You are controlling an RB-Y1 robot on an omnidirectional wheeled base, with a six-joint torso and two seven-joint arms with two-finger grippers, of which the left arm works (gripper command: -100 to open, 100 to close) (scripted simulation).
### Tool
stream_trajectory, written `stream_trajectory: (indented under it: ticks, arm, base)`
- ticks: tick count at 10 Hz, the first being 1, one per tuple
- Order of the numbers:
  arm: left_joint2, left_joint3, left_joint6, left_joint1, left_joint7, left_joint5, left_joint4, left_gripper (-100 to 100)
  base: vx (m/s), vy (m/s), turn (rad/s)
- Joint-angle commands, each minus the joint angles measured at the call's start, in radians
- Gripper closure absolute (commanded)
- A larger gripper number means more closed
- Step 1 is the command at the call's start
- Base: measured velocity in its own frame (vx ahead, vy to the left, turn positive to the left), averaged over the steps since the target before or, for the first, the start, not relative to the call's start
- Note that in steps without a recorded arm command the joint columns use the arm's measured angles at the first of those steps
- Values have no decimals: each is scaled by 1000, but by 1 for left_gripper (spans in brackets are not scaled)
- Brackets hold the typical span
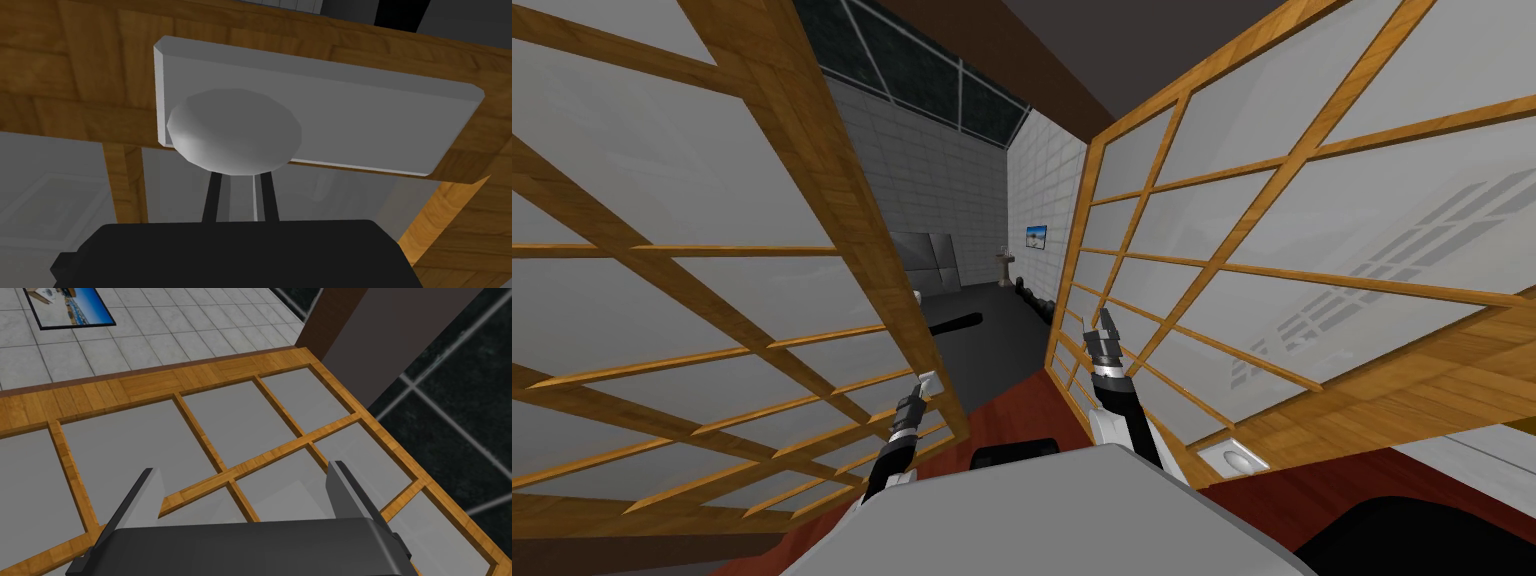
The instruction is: Pull the door open
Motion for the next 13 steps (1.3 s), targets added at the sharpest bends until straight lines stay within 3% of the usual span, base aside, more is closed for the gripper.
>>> stream_trajectory:
  ticks: [1, 3, 4, 13]
  arm:
    - [-11, -26, -8, -23, 50, 10, 10, 100]
    - [-8, -34, -8, -28, 95, 25, 15, 100]
    - [0, -24, 18, 1, 117, 45, -11, -100]
    - [-9, -66, 19, -12, 348, 141, -16, -100]
  base:
    - [-43, 3, -45]
    - [-45, 15, -40]
    - [-37, 25, 4]
    - [-59, -4, -42]
